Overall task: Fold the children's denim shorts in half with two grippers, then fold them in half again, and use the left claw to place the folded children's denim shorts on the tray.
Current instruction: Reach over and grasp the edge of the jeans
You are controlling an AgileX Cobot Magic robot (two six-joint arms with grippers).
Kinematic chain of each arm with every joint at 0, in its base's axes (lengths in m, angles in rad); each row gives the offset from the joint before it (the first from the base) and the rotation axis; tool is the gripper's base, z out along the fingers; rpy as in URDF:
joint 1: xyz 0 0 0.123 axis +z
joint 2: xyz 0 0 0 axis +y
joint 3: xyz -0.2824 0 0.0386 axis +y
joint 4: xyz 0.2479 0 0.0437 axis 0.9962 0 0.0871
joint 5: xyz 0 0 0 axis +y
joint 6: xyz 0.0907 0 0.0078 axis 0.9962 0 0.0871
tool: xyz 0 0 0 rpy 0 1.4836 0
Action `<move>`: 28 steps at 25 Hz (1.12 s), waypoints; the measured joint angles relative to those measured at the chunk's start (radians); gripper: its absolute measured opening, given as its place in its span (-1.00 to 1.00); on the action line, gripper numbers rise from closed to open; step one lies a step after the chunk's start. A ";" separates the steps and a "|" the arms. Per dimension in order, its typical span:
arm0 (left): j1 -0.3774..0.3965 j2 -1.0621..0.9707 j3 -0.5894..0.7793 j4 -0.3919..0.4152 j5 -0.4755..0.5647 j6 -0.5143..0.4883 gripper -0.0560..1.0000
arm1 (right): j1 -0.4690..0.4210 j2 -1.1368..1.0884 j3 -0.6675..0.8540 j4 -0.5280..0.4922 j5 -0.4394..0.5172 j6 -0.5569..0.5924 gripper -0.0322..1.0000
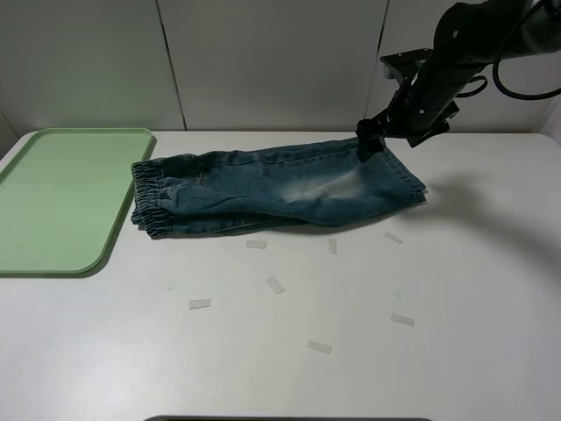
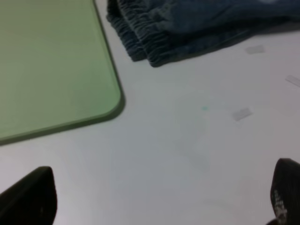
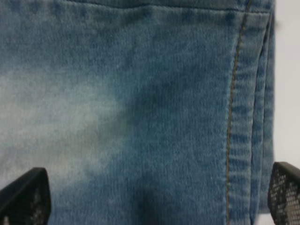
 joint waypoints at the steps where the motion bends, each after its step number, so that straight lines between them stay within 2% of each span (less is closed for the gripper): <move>1: 0.021 0.000 0.000 0.000 0.000 0.000 0.80 | 0.000 0.005 0.000 0.000 -0.009 0.000 0.41; 4: 0.083 0.000 0.000 0.000 0.000 0.000 0.80 | 0.000 0.027 0.001 -0.009 -0.031 0.000 0.41; 8: 0.121 0.000 0.000 0.001 0.000 -0.001 0.80 | 0.000 0.079 -0.019 -0.064 -0.053 0.025 0.41; 12: 0.126 0.000 0.000 0.003 0.000 -0.001 0.80 | -0.012 0.145 -0.091 -0.121 -0.062 0.075 0.41; 18: 0.126 -0.010 0.000 0.003 0.000 -0.001 0.80 | -0.066 0.247 -0.241 -0.133 -0.023 0.078 0.41; 28: 0.126 -0.012 0.000 0.003 0.000 -0.001 0.80 | -0.099 0.326 -0.271 -0.134 -0.018 0.049 0.41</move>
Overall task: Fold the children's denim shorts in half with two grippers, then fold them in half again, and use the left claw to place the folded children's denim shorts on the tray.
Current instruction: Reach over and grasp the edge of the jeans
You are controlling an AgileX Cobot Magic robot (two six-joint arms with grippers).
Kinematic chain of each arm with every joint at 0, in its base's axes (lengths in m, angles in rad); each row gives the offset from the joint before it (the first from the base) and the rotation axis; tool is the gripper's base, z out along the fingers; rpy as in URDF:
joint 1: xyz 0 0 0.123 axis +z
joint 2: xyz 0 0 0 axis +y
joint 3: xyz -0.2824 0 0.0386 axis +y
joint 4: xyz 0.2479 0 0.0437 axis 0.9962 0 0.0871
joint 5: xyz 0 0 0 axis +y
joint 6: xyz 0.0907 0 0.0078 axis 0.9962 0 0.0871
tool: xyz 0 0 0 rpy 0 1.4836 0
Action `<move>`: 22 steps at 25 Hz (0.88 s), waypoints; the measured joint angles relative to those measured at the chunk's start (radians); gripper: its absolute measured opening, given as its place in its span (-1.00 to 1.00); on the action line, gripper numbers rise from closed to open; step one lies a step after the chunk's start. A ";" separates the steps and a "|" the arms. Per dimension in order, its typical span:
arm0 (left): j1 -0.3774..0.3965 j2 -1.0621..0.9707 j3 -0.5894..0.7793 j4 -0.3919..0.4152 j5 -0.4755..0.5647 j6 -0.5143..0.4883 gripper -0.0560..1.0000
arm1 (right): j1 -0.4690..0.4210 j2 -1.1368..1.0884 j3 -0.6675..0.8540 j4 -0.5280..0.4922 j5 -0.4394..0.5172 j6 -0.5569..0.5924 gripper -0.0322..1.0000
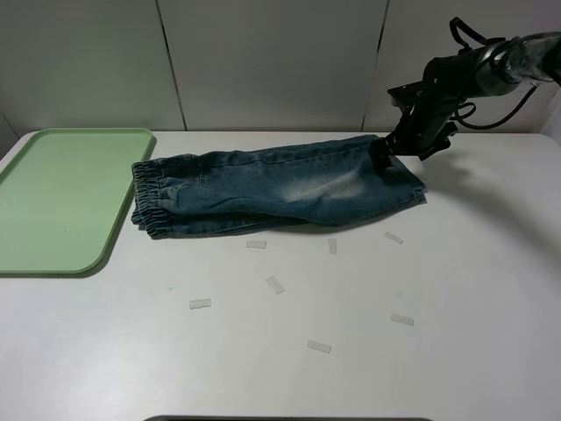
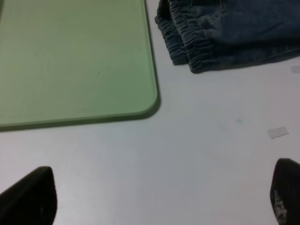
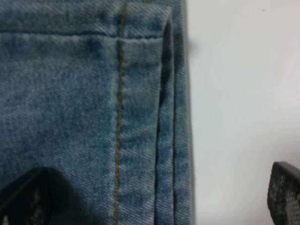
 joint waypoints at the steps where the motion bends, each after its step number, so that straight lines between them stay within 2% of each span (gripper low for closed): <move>1: 0.000 0.000 0.000 0.000 0.000 0.000 0.80 | -0.001 0.002 -0.004 0.000 -0.001 0.000 0.41; 9: 0.000 0.000 0.000 0.001 0.000 0.000 0.80 | -0.018 0.028 -0.017 0.064 0.000 -0.066 0.38; 15: 0.000 0.000 0.000 0.001 0.000 0.000 0.80 | -0.017 0.034 -0.018 0.147 0.012 -0.119 -0.09; 22: 0.000 0.000 0.000 0.001 0.000 0.000 0.80 | -0.008 0.038 -0.022 0.171 0.024 -0.138 -0.54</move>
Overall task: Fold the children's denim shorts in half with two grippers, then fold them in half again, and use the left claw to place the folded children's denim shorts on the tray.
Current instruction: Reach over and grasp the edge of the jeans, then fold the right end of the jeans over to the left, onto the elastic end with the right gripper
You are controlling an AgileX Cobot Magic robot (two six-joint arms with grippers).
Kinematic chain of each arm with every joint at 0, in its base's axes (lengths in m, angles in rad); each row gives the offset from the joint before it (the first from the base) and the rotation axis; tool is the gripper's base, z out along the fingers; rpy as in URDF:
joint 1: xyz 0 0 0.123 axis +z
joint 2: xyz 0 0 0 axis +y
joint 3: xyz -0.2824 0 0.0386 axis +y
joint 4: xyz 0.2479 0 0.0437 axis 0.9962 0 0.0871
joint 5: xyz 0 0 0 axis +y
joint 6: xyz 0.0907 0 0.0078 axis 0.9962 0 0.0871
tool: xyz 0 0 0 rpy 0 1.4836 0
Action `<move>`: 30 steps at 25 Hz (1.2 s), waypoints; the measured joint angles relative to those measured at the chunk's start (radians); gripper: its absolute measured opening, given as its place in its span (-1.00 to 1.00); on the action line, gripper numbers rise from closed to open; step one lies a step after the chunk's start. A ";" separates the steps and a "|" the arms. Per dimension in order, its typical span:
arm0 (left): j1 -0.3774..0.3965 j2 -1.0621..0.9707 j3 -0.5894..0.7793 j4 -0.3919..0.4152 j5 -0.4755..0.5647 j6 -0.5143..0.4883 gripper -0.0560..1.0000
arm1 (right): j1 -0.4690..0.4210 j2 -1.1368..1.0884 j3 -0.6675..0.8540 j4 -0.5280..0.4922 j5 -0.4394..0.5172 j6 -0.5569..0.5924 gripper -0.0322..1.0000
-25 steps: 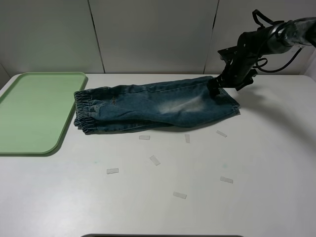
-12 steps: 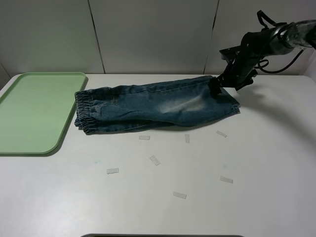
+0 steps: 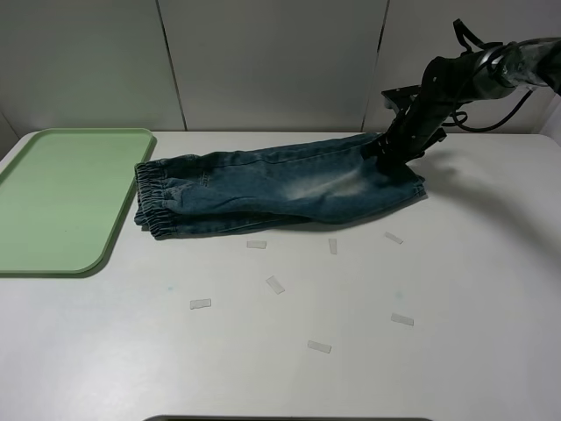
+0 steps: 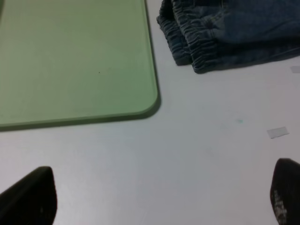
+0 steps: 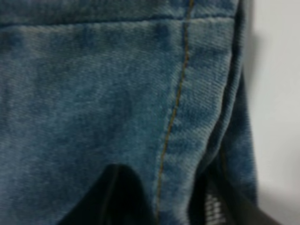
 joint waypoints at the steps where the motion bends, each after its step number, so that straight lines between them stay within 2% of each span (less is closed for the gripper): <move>1: 0.000 0.000 0.000 0.000 0.000 0.000 0.80 | 0.000 0.000 0.000 0.001 0.002 -0.001 -0.62; 4: 0.000 0.000 0.000 0.000 0.000 0.000 0.80 | 0.000 0.000 -0.003 0.001 0.012 -0.002 -0.93; 5: 0.000 0.000 0.000 0.000 0.000 0.000 0.80 | 0.000 0.000 -0.003 0.000 0.013 -0.002 -0.98; 14: 0.000 0.000 0.000 0.000 0.000 0.000 0.80 | 0.000 -0.013 -0.004 -0.028 0.056 0.002 -0.97; 22: 0.000 0.000 0.000 0.000 0.000 0.000 0.80 | -0.006 -0.088 0.020 -0.212 0.241 0.111 -0.97; 30: 0.000 0.000 0.000 0.000 0.000 -0.004 0.80 | -0.011 -0.249 0.020 -0.337 0.358 0.163 -0.97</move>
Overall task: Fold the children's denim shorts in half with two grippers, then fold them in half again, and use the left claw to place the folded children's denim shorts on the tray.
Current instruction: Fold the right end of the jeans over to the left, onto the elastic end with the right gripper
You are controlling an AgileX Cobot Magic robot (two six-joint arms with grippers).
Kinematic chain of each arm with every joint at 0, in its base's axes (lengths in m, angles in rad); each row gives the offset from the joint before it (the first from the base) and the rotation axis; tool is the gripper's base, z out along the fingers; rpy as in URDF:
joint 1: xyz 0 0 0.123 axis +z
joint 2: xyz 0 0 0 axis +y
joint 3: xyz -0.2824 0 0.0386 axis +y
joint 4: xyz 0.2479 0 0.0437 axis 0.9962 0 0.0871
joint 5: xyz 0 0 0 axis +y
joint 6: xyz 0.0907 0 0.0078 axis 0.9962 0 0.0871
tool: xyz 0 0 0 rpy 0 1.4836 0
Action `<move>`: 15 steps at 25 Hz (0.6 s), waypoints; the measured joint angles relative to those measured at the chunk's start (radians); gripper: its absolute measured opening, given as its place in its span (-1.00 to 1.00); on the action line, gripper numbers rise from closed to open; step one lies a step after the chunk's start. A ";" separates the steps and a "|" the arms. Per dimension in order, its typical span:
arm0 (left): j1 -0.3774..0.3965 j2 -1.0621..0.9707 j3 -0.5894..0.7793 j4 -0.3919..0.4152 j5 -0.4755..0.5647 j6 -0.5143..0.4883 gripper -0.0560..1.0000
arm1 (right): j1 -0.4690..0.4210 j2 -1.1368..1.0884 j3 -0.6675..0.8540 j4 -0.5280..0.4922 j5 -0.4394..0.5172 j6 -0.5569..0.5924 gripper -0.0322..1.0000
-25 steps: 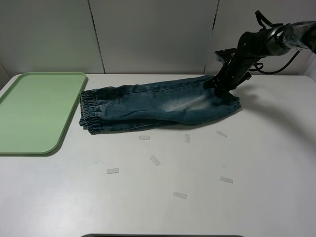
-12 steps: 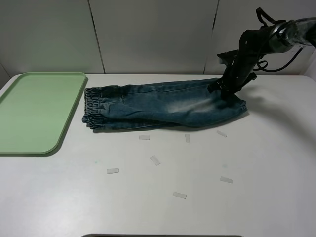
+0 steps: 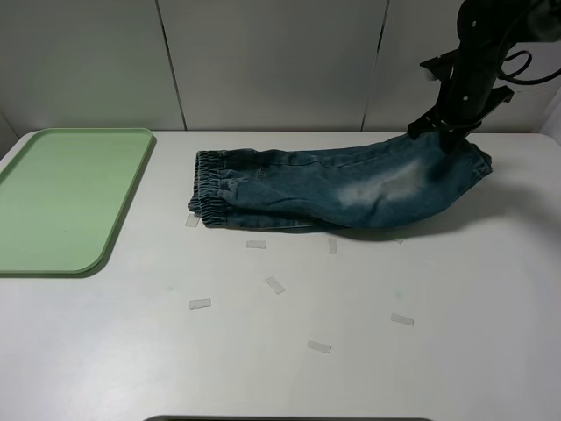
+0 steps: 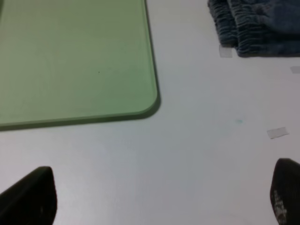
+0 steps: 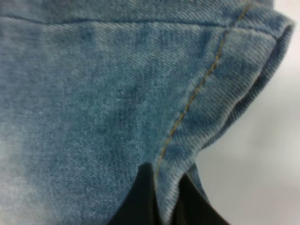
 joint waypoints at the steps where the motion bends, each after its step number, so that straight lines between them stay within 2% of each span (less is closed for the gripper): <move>1: 0.000 0.000 0.000 0.000 0.000 0.000 0.80 | 0.000 -0.018 0.000 -0.012 0.014 0.001 -0.97; 15: 0.000 0.000 0.000 0.000 0.000 0.000 0.80 | -0.007 -0.163 0.000 -0.188 0.138 0.004 -0.97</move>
